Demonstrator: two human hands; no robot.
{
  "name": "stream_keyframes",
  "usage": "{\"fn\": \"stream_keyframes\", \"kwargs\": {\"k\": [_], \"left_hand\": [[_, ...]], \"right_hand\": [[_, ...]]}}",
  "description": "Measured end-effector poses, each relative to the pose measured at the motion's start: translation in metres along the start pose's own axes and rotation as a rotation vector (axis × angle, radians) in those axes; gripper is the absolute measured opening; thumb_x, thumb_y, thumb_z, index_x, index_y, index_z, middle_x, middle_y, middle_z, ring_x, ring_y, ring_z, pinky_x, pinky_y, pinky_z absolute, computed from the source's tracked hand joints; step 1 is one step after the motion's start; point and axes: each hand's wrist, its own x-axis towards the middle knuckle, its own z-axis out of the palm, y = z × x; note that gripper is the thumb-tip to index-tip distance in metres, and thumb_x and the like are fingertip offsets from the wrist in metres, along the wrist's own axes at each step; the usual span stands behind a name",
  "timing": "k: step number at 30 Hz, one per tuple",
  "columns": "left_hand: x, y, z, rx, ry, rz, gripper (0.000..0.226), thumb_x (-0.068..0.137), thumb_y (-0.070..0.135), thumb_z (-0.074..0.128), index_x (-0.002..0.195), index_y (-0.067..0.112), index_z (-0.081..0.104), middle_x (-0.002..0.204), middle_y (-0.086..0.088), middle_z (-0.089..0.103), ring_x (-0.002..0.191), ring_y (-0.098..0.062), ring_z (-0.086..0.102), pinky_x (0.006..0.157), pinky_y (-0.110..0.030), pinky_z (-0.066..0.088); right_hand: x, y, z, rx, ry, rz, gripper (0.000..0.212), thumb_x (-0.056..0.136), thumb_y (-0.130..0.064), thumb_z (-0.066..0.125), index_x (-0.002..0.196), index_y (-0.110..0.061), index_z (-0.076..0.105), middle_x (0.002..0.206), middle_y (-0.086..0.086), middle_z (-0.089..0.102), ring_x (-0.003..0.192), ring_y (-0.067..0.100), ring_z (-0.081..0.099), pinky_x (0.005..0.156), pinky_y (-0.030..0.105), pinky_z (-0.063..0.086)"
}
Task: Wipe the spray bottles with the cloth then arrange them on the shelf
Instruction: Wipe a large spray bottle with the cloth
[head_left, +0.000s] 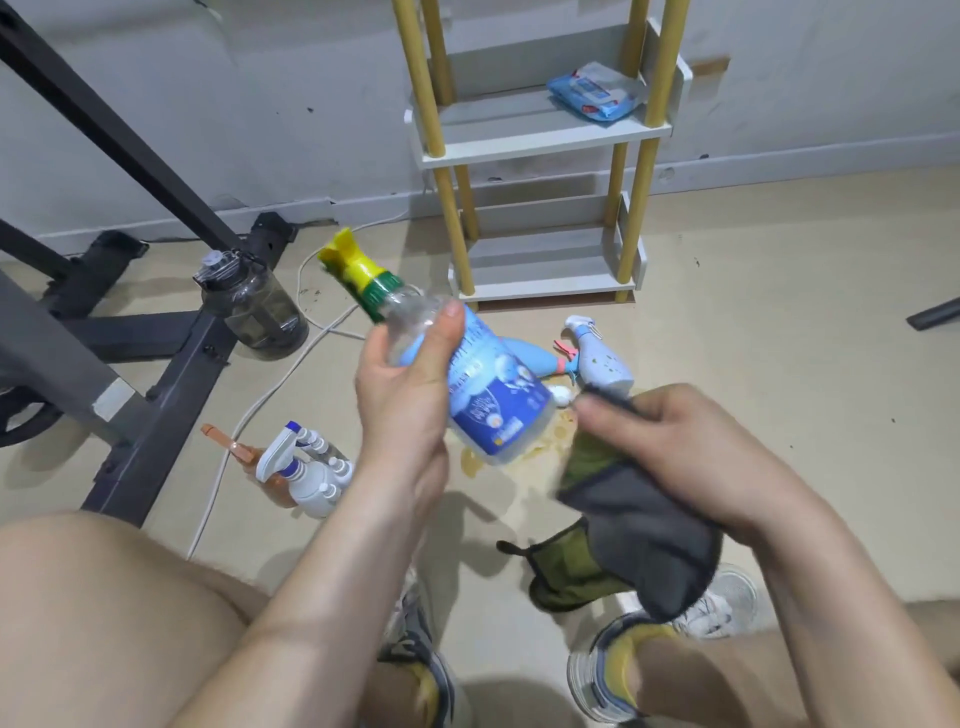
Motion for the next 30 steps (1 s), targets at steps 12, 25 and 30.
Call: {"fn": "stream_keyframes", "kwargs": {"k": [12,25,30], "left_hand": [[0.0,0.006,0.0,-0.009,-0.094,0.068,0.042,0.079,0.047,0.07,0.108,0.019,0.059,0.093,-0.001,0.067,0.088,-0.019,0.063,0.089,-0.043,0.05],[-0.006,-0.001,0.007,0.357,-0.083,0.136,0.049,0.073,0.059,0.065,0.112,0.029,0.062,0.096,0.01,0.069,0.091,-0.011,0.066,0.09,-0.037,0.053],[-0.023,-0.016,0.012,0.348,-0.178,0.076,0.041,0.069,0.059,0.069,0.098,0.032,0.062,0.096,-0.001,0.073,0.091,-0.026,0.069,0.09,-0.054,0.053]], "right_hand": [[-0.004,-0.023,0.087,-0.178,0.23,-0.521,0.047,0.091,-0.07,0.024,0.137,-0.06,0.028,0.151,-0.005,0.028,0.142,0.01,0.026,0.117,0.042,0.025],[0.0,-0.014,0.095,0.067,0.197,-0.322,0.067,0.087,-0.071,0.028,0.144,-0.037,0.039,0.139,-0.006,0.053,0.126,0.01,0.053,0.1,0.025,0.044],[0.028,-0.04,0.06,0.475,0.177,0.107,0.055,0.097,-0.067,0.031,0.099,-0.026,0.069,0.082,-0.006,0.071,0.076,0.009,0.07,0.066,0.023,0.054]]}}
